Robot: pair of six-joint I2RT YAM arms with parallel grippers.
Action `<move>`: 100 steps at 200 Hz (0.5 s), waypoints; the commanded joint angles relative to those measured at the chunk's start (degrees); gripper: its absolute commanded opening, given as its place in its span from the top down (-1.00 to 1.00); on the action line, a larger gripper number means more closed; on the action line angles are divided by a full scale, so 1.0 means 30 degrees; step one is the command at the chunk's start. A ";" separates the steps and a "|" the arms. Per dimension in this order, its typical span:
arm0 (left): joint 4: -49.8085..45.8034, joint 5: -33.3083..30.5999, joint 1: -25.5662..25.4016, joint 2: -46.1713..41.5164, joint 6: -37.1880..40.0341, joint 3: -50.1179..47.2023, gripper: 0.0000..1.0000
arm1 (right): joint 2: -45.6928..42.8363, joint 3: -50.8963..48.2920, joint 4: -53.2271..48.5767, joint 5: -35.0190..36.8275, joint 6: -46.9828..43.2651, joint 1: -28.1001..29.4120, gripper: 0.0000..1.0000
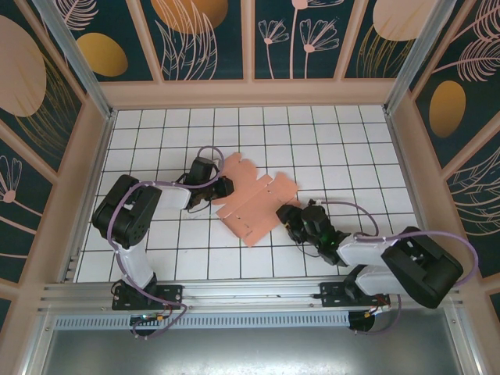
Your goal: Fold the paper box
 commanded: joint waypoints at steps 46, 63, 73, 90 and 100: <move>-0.0635 -0.0384 0.0023 0.0406 -0.0134 -0.0530 0.54 | 0.0961 0.0467 0.1611 0.0183 0.0793 0.0198 0.57; -0.0726 -0.0563 0.0023 0.0370 -0.0083 -0.0565 0.52 | 0.0598 0.0387 0.0594 0.0187 0.1205 0.0276 0.28; -0.0809 -0.0673 0.0023 0.0329 -0.0019 -0.0562 0.52 | 0.0134 0.0114 0.0228 0.0742 0.1289 0.0412 0.12; -0.0802 -0.0794 0.0023 0.0343 0.0012 -0.0591 0.54 | -0.0718 -0.0201 -0.0609 0.1025 0.1279 0.0560 -0.01; -0.0786 -0.0781 0.0023 0.0444 -0.0060 -0.0561 0.54 | -0.1177 -0.0360 -0.1001 0.1044 0.1234 0.0603 -0.08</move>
